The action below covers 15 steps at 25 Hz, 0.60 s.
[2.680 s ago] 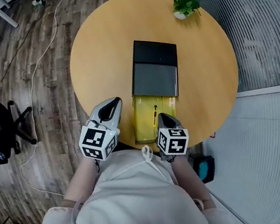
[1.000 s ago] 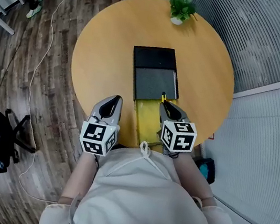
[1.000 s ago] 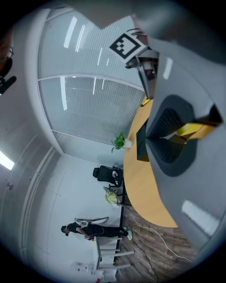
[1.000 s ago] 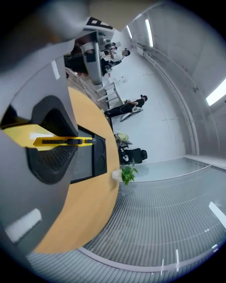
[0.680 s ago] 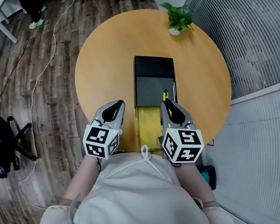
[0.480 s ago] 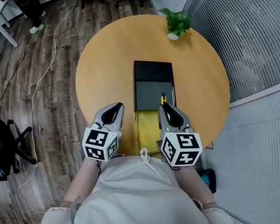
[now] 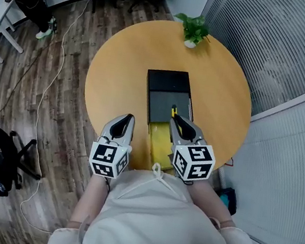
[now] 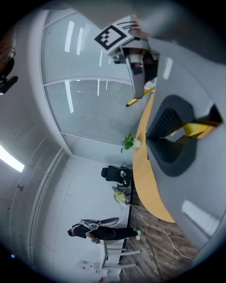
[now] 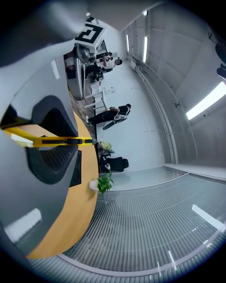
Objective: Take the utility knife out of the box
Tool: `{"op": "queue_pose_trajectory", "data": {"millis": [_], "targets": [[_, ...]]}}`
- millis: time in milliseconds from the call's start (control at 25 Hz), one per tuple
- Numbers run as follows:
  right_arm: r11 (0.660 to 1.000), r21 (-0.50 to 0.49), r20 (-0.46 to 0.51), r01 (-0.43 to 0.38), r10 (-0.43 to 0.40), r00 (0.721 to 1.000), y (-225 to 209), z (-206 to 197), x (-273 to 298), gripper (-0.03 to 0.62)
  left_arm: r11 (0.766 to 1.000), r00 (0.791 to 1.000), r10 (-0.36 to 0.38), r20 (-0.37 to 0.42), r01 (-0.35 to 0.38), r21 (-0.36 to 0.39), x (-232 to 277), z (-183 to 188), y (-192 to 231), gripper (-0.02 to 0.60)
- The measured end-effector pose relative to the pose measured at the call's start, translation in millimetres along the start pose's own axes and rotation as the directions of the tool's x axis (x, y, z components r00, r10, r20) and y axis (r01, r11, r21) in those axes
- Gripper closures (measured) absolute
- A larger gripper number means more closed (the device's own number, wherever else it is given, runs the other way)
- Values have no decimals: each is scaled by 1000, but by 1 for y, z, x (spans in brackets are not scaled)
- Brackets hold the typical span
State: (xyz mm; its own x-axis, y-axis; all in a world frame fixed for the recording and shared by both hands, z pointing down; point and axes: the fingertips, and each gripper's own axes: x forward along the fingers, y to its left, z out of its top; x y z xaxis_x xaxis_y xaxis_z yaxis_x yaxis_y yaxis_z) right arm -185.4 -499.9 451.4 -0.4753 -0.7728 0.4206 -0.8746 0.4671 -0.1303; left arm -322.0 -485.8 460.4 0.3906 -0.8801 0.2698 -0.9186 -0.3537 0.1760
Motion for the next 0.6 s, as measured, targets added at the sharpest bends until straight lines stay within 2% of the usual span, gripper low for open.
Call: {"op": "queue_pose_trajectory", "data": {"millis": [600], "targets": [[1000, -3, 2, 1, -1, 1000, -4, -12, -6, 531, 1000, 1000, 0, 9, 0, -6, -3, 1, -9, 575]]}}
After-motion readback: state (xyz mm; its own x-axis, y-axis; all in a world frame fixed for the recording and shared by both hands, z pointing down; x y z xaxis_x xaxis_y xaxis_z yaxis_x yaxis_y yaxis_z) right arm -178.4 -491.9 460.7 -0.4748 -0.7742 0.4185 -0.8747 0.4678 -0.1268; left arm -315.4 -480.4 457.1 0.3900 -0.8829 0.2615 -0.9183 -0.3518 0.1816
